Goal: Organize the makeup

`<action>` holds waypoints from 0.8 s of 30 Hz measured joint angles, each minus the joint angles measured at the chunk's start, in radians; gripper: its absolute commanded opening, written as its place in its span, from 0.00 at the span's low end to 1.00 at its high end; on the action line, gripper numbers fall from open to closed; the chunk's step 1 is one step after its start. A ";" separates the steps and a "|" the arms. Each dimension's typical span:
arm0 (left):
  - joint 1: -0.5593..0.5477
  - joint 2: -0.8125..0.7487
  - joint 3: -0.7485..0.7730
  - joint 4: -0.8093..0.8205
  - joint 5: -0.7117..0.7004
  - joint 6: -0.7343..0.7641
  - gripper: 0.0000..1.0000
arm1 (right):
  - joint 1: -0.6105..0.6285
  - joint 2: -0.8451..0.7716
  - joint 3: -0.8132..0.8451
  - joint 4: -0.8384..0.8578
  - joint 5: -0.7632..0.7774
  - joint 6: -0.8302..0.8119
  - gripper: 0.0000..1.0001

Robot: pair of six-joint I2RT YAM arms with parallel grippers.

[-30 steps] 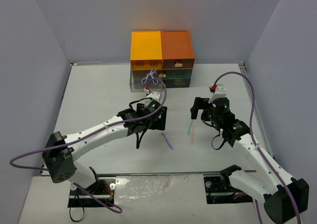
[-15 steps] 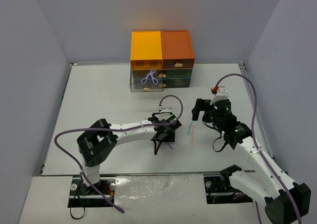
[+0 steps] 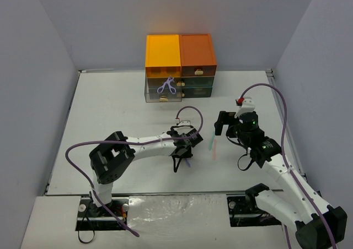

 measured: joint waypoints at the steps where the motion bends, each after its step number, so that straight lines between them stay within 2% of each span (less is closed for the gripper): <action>1: 0.000 -0.002 -0.004 0.001 -0.002 -0.004 0.08 | 0.000 -0.001 0.000 0.000 0.002 -0.001 1.00; 4: 0.002 -0.022 -0.030 0.009 -0.005 -0.014 0.00 | 0.000 -0.001 0.000 -0.001 0.003 -0.001 1.00; 9: 0.003 -0.061 -0.079 0.003 -0.020 -0.009 0.00 | 0.000 -0.001 0.000 -0.002 0.004 -0.001 1.00; 16: 0.002 -0.196 -0.116 -0.053 -0.041 0.107 0.00 | 0.000 0.006 0.000 -0.004 0.004 -0.001 1.00; 20: 0.003 -0.330 -0.028 -0.116 -0.088 0.189 0.00 | 0.000 0.007 0.000 -0.004 0.008 -0.001 1.00; 24: 0.054 -0.410 0.168 -0.158 -0.116 0.280 0.00 | 0.000 0.021 0.000 -0.004 0.011 0.000 1.00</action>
